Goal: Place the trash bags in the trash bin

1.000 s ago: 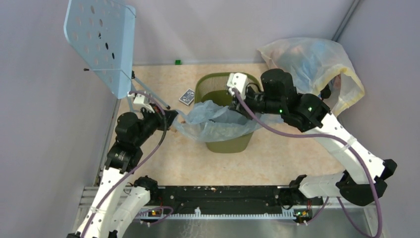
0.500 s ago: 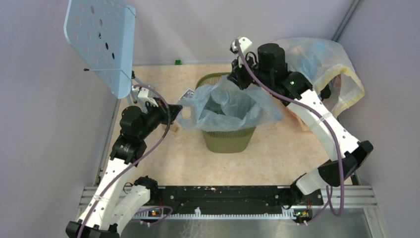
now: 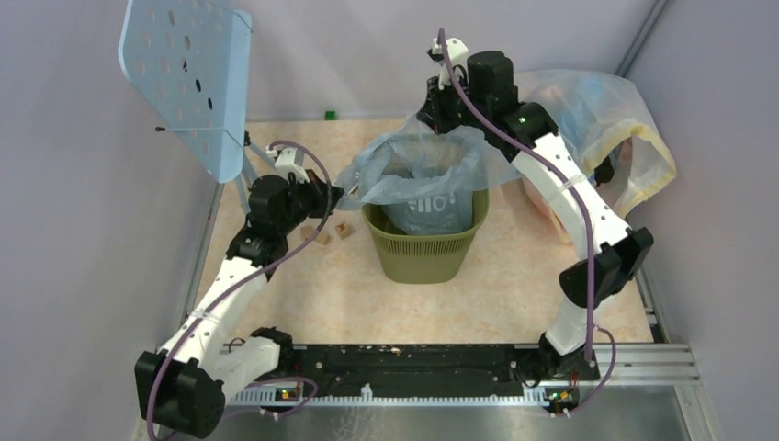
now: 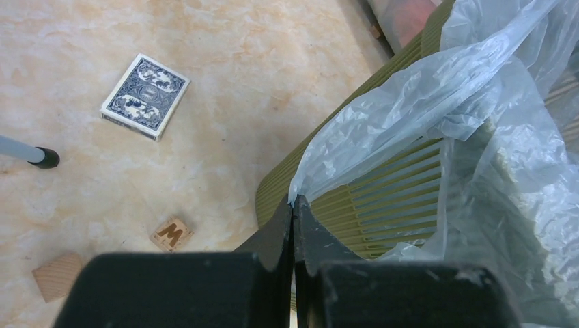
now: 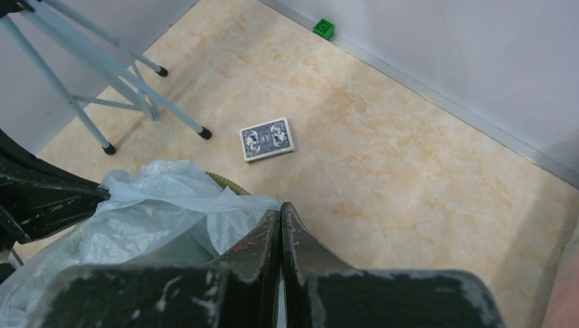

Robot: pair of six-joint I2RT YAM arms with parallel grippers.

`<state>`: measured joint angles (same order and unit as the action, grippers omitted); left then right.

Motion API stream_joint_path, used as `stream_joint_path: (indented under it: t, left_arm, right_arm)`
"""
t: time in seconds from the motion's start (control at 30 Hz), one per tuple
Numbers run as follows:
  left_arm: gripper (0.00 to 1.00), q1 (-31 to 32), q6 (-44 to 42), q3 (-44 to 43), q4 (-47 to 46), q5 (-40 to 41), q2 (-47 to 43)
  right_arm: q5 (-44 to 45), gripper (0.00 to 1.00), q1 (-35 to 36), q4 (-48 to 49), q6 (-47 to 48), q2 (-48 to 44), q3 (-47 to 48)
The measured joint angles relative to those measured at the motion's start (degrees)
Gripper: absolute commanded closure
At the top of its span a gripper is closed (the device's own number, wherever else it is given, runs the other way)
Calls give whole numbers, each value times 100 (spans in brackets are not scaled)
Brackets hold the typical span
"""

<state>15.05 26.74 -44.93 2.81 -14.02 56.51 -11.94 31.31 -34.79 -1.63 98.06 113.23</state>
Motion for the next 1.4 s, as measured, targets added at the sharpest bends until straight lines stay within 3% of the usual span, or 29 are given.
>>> stream_joint_path:
  t: [0.57,0.67,0.77,0.87,0.93,1.23,1.33,1.4]
  left_arm:
    - [100,17,-197,-2,-24,-151,870]
    - [100,22,-201,-2,-24,-286,994]
    - [100,22,-199,-2,-26,-450,1043]
    - [100,22,-197,-2,-35,-549,1029]
    - [100,22,-201,-2,-22,-566,1008]
    - [100,22,-245,-2,26,-564,822]
    - [100,22,-245,-2,33,-566,822]
    - [100,22,-245,-2,35,-566,820]
  right_arm:
    - [-597,100,-780,-1126,-717,1416,1071]
    - [-734,89,-863,-1261,-743,1508,1086]
    - [-763,69,-929,-1504,-737,1508,1228]
    - [-634,50,-984,-1906,-662,1508,1740]
    - [-529,43,-1014,-2037,-621,1502,2144]
    - [-254,25,-839,-2590,-39,605,2500]
    - [245,25,-393,-2736,304,197,2159]
    - [588,31,-79,-2905,498,13,1945]
